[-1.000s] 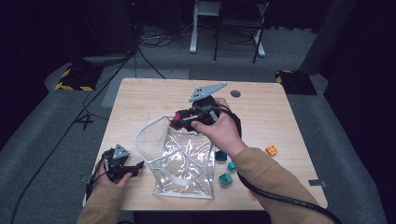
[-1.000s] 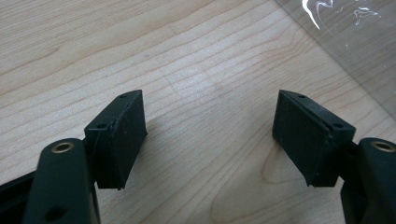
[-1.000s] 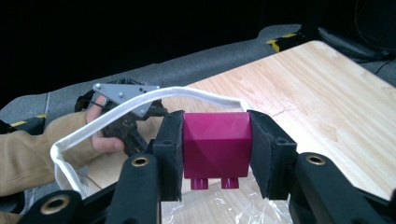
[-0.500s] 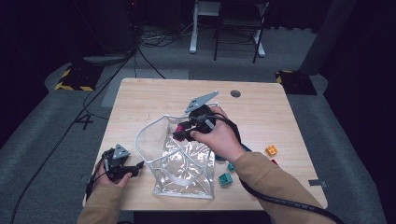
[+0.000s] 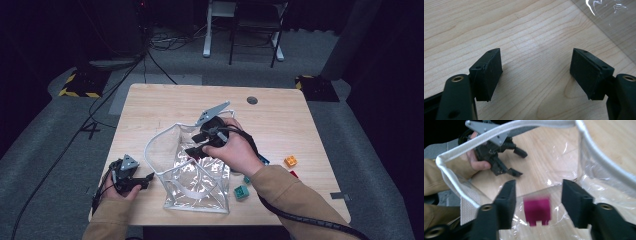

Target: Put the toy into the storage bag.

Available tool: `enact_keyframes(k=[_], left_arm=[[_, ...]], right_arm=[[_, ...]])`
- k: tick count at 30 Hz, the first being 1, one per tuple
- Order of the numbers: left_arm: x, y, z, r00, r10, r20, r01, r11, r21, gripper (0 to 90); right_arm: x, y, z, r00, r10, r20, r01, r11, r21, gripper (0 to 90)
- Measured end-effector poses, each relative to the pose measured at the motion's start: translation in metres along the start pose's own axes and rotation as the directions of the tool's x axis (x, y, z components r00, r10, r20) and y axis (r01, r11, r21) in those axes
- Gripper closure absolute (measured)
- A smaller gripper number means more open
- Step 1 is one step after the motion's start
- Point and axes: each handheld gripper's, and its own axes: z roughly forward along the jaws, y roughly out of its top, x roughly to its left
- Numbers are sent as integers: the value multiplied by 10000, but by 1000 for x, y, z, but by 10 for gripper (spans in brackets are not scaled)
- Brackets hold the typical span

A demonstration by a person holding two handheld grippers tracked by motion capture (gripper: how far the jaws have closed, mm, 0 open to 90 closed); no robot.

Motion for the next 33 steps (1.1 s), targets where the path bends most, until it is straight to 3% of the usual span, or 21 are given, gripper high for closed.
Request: enact_keyframes(k=[11,19,25,33], left_arm=[[0,0,0,10000,-6,19,6,10000,-1,261],[0,0,0,10000,3,18,-3,10000,1,261],[0,0,0,10000,27,48,-27,10000,24,260],[1,0,0,10000,28,57,-29,10000,27,259]], right_arm=[[-4,-2,-34,9988,125,464,-73,9937,-1120,404],[-9,-12,-66,9955,299,901,-130,9832,-1818,398],[-16,-24,-93,9886,548,1404,-238,9766,-2137,392],[-31,-47,-122,9716,1209,2035,-684,9664,-2477,387]])
